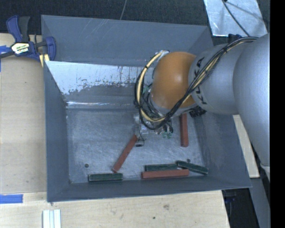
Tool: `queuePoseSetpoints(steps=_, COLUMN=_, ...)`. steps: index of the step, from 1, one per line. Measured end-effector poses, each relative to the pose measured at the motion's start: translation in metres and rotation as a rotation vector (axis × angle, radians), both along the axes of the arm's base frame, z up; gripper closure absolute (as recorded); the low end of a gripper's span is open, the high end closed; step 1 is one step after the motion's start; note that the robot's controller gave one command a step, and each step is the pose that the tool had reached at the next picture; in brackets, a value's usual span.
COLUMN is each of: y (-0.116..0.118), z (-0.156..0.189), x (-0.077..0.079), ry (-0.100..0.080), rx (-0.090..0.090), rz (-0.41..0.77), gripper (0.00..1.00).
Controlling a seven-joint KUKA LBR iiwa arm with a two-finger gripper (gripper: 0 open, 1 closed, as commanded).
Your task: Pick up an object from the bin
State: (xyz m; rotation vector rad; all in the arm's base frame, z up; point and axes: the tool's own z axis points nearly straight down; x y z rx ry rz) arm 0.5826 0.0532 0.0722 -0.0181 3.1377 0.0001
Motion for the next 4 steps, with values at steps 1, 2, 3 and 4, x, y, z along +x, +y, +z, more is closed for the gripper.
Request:
queuePoseSetpoints(steps=1, y=0.0, z=-0.001, x=0.0, ry=-0.002, rx=0.0, rz=-0.001, gripper=0.0)
queuePoseSetpoints(steps=2, y=0.009, z=0.005, x=-0.024, ry=-0.002, rx=-0.002, rz=0.079, gripper=0.0)
queuePoseSetpoints(steps=3, y=0.034, z=0.02, x=-0.072, ry=0.005, rx=0.001, rz=0.234, gripper=0.0)
queuePoseSetpoints(steps=4, y=0.055, z=0.003, x=-0.072, ry=0.001, rx=0.001, rz=0.152, gripper=1.0)
